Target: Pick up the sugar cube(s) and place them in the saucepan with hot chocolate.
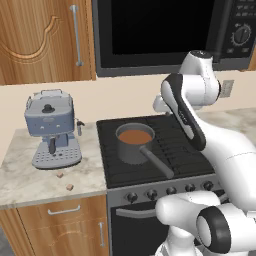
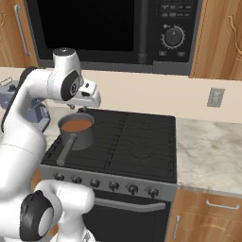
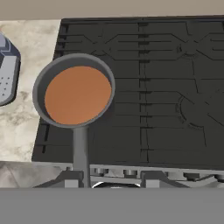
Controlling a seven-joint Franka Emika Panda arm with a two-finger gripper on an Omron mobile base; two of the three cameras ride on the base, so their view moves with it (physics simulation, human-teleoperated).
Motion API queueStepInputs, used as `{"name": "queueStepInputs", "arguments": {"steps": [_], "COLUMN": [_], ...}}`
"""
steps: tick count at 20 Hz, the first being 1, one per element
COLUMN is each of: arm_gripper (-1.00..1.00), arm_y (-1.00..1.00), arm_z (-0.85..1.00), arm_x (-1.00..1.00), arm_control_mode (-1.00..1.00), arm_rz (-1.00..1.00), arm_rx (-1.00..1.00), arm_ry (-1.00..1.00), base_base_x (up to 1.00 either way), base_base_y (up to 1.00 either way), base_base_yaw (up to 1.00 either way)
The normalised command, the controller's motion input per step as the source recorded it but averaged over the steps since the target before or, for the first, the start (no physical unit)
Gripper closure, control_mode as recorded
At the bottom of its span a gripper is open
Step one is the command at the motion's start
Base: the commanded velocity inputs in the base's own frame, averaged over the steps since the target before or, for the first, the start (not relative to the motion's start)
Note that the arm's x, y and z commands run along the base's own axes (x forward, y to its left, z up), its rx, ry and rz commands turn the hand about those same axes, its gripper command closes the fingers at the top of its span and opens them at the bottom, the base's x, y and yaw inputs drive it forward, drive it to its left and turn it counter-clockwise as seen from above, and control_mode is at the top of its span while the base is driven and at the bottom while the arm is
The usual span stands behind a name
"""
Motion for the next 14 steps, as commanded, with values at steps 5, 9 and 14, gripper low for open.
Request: {"name": "queueStepInputs", "arguments": {"steps": [5,9,14], "arm_gripper": [-1.00,-1.00,-1.00], "arm_y": [0.01,0.38,0.85], "arm_z": [-0.01,-0.05,-0.27], "arm_x": [-0.07,-0.43,-0.31], "arm_control_mode": [-1.00,-1.00,-1.00], "arm_rz": [-0.05,0.00,0.07], "arm_rx": [0.00,0.00,-0.10], "arm_ry": [0.00,-0.01,0.00], "base_base_x": [0.00,0.00,0.00], "base_base_y": [0.00,0.00,0.00], "base_base_yaw": [0.00,0.00,0.00]}}
